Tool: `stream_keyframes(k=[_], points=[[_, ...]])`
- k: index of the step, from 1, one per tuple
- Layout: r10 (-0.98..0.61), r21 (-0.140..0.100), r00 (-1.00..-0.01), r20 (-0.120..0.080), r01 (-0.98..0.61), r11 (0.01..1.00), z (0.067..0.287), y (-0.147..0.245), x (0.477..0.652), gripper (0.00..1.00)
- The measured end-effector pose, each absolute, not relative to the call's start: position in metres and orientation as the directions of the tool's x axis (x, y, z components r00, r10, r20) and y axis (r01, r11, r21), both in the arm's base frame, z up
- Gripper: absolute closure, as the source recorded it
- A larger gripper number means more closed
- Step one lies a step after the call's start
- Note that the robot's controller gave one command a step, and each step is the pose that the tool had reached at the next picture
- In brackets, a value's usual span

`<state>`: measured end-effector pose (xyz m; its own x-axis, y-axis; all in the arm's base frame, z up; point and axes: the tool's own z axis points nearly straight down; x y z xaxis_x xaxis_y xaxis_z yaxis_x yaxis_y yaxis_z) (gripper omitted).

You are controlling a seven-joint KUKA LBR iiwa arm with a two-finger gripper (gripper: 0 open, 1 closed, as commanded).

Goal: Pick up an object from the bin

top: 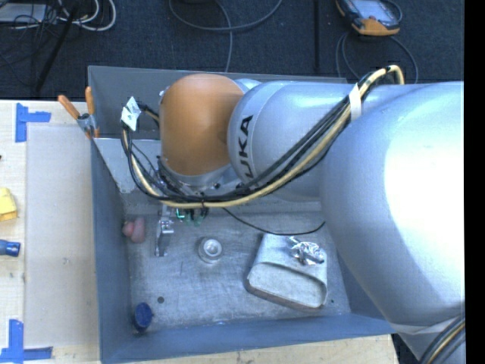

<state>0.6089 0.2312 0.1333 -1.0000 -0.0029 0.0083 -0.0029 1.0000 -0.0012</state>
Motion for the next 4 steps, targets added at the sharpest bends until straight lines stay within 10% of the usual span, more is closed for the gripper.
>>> stream_keyframes(k=[3, 4], points=[[0.217, 0.0, -0.976, -0.002, 0.217, 0.976, 0.07, 0.243, 0.617, 0.0], [0.221, 0.005, -0.975, -0.007, 0.221, 0.975, 0.074, 0.244, 0.619, 1.0]])
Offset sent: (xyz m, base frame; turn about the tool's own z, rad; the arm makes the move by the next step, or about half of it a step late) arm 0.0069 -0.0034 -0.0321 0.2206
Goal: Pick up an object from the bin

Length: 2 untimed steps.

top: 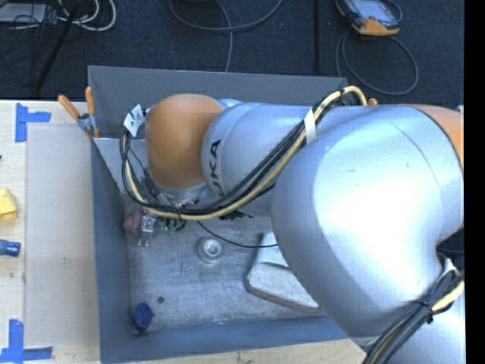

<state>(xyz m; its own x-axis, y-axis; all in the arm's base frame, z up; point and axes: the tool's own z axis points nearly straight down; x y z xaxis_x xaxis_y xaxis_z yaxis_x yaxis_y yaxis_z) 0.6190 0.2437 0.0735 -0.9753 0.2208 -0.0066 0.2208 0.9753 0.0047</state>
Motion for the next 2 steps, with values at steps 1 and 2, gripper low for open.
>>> stream_keyframes(k=[1, 2], points=[[0.222, 0.005, -0.975, -0.007, 0.222, 0.975, 0.073, 0.244, 0.619, 1.0], [0.237, 0.005, -0.972, -0.007, 0.237, 0.972, 0.214, 0.233, 0.614, 1.0]])
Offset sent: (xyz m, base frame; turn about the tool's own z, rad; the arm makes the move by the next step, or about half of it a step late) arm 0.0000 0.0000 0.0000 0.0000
